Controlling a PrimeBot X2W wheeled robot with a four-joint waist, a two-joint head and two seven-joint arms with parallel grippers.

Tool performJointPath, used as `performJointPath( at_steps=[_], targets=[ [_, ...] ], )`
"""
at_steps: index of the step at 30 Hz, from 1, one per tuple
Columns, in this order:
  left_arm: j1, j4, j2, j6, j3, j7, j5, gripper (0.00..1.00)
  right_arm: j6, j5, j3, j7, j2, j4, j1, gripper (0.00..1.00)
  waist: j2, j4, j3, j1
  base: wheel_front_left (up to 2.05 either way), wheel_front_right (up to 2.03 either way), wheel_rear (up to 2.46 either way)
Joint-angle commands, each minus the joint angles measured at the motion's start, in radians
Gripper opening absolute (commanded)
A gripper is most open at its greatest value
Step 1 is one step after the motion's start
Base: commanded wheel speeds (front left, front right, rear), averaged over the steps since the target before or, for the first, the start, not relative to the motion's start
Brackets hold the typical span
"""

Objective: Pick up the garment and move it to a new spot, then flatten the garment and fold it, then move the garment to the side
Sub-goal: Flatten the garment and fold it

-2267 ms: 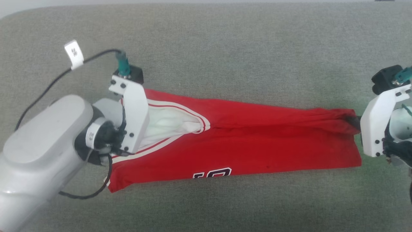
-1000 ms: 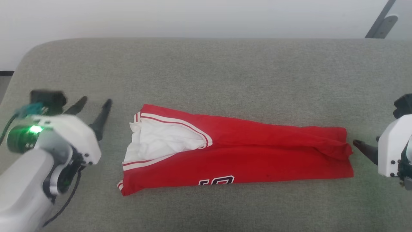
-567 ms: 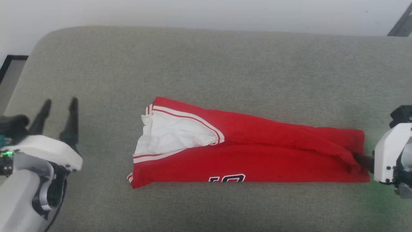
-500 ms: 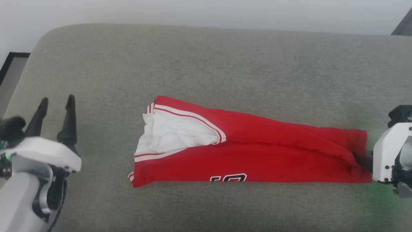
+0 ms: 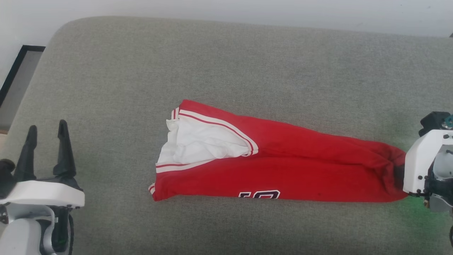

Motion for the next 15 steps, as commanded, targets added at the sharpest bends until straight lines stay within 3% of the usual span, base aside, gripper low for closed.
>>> performJointPath(
  at_steps=[1, 7, 15],
  targets=[
    [0.009, 0.001, -0.027, -0.022, 0.029, -0.004, 0.022, 1.0, 0.0, 0.018, 0.009, -0.014, 0.011, 0.015, 0.003, 0.0, 0.0, -0.003, 0.0, 0.0, 0.0, 0.0, 0.0],
    [0.018, 0.01, -0.095, -0.081, 0.12, -0.004, 0.097, 1.0, 0.0, 0.035, -0.03, -0.058, -0.04, 0.028, -0.013, 0.0, 0.0, -0.022, -0.002, 0.0, 0.0, 0.0, 0.0],
    [0.005, 0.013, -0.152, -0.124, 0.188, -0.004, 0.16, 1.0, 0.0, -0.027, -0.123, -0.105, -0.13, 0.086, -0.024, 0.0, 0.0, -0.058, 0.001, 0.0, 0.0, 0.0, 0.0]
  ],
)
